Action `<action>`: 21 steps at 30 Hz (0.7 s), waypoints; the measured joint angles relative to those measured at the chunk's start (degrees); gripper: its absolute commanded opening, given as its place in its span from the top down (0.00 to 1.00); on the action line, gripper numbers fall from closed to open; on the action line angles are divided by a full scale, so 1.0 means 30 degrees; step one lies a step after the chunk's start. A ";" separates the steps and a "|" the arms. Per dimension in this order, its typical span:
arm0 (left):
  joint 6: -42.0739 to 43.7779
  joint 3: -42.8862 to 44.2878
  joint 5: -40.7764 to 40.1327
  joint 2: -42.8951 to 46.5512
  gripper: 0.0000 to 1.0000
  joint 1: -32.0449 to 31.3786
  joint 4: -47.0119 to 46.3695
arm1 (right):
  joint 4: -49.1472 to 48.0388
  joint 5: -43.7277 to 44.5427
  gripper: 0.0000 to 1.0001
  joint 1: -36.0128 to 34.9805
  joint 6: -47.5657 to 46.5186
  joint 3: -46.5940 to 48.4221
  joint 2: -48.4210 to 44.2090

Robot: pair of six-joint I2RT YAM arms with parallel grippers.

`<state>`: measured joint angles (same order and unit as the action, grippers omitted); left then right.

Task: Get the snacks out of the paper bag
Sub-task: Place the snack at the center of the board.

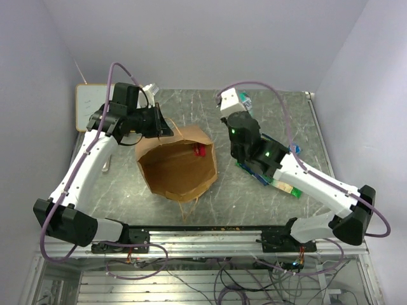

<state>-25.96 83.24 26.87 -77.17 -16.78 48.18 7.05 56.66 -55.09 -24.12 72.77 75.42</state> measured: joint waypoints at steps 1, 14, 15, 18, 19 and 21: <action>-0.0015 -0.0138 0.0051 0.0044 0.93 0.0000 -0.0153 | 0.1239 0.0197 1.00 0.0568 0.1413 0.0372 0.0313; -0.0219 -0.0539 0.0248 -0.0248 0.93 0.0066 -0.0488 | 1.8819 -0.1013 1.00 0.6827 1.8994 0.6426 0.4852; -0.0291 -0.0641 0.0284 -0.0240 0.93 0.0066 -0.0648 | 1.9511 -0.1472 1.00 0.7125 1.9671 0.6215 0.4998; -0.0437 -0.0991 0.0430 -0.0248 0.93 0.0073 -0.0882 | 2.1500 -0.2703 1.00 0.8029 2.1653 0.5909 0.5260; -0.0488 -0.1093 0.0474 -0.0248 0.93 0.0073 -0.0882 | 2.1959 -0.3002 1.00 0.8276 2.2185 0.5894 0.5275; -0.0503 -0.1137 0.0510 -0.0248 0.93 0.0073 -0.0889 | 2.2491 -0.3373 1.00 0.8684 2.2935 0.5756 0.5224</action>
<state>-27.46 79.83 28.40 -77.91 -16.56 45.52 74.52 46.54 -29.04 44.69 90.04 91.09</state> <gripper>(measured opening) 0.076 0.045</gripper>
